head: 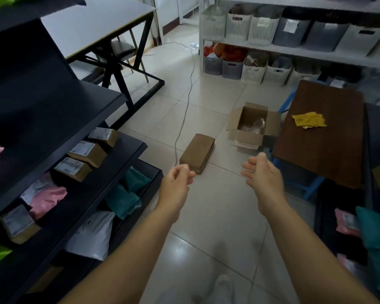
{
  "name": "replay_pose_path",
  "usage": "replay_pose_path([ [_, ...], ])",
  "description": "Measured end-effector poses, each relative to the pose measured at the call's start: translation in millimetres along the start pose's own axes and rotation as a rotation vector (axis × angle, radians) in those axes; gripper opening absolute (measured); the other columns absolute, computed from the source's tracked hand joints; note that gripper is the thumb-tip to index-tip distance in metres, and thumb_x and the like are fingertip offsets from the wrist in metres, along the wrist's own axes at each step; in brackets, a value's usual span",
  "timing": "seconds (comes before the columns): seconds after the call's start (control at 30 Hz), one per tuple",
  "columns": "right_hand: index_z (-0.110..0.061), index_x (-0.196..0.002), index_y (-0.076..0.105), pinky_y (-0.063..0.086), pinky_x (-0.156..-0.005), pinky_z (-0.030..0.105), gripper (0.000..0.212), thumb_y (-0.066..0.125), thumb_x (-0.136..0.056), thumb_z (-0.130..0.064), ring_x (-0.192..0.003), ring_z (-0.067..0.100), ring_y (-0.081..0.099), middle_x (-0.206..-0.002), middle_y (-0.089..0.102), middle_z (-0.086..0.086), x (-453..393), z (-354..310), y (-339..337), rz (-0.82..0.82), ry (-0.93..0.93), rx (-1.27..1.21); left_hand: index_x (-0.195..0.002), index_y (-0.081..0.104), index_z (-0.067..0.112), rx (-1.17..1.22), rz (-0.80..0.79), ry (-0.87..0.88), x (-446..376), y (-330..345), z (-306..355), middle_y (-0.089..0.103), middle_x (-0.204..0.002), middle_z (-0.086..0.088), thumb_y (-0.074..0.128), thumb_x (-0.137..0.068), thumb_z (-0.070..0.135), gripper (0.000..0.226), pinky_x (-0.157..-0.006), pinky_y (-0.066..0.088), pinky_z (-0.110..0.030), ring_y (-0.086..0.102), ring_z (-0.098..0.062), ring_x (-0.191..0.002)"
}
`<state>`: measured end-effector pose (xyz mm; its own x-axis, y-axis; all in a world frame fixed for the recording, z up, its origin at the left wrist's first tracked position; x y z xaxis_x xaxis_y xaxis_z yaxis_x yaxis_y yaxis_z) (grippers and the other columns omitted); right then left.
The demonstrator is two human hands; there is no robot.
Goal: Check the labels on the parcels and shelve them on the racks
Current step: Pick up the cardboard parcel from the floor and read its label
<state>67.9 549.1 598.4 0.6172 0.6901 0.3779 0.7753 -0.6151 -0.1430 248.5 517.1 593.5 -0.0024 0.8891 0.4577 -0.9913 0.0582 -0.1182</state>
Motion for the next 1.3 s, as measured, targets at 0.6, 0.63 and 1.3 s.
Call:
replay_pose_path([
  [0.6,-0.025,-0.082,0.056,0.049,-0.088,0.040,0.035,0.031,-0.100,-0.041,-0.094,0.021,0.064,-0.093,0.065,0.000,-266,-14,199,-0.001,0.164,0.086,-0.084,0.057,0.023,-0.098,0.014,-0.167,-358,26,55,0.067,-0.094,0.002,0.047,-0.101,0.023,0.020,-0.102,0.050,-0.042,0.065,-0.024,-0.105],
  [0.63,-0.025,-0.082,0.056,0.049,-0.087,0.040,0.035,0.031,-0.100,-0.041,-0.093,0.021,0.064,-0.091,0.064,0.000,-276,-12,208,-0.003,0.176,0.080,-0.083,0.057,0.024,-0.112,0.014,-0.175,-373,27,55,0.068,-0.097,0.000,0.047,-0.101,0.023,0.020,-0.101,0.051,-0.043,0.065,-0.025,-0.106],
  [1.3,-0.016,-0.124,0.049,0.046,-0.098,0.046,0.044,0.031,-0.099,-0.047,-0.102,0.022,0.057,-0.111,0.059,0.004,-529,267,318,-0.257,0.349,0.275,-0.158,0.030,0.016,-0.335,-0.054,-0.319,-670,100,-203,0.039,-0.160,-0.010,0.049,-0.102,0.035,0.062,-0.108,0.039,-0.039,0.042,-0.031,-0.142],
])
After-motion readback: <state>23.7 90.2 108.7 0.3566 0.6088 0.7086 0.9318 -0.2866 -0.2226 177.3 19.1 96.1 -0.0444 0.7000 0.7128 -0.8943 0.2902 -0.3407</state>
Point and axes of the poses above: each hand's wrist, its own x-axis away from the middle knuckle, its own y-axis out of the palm, z = x × y, the point moved 1 cm from there along -x, towards the middle knuckle
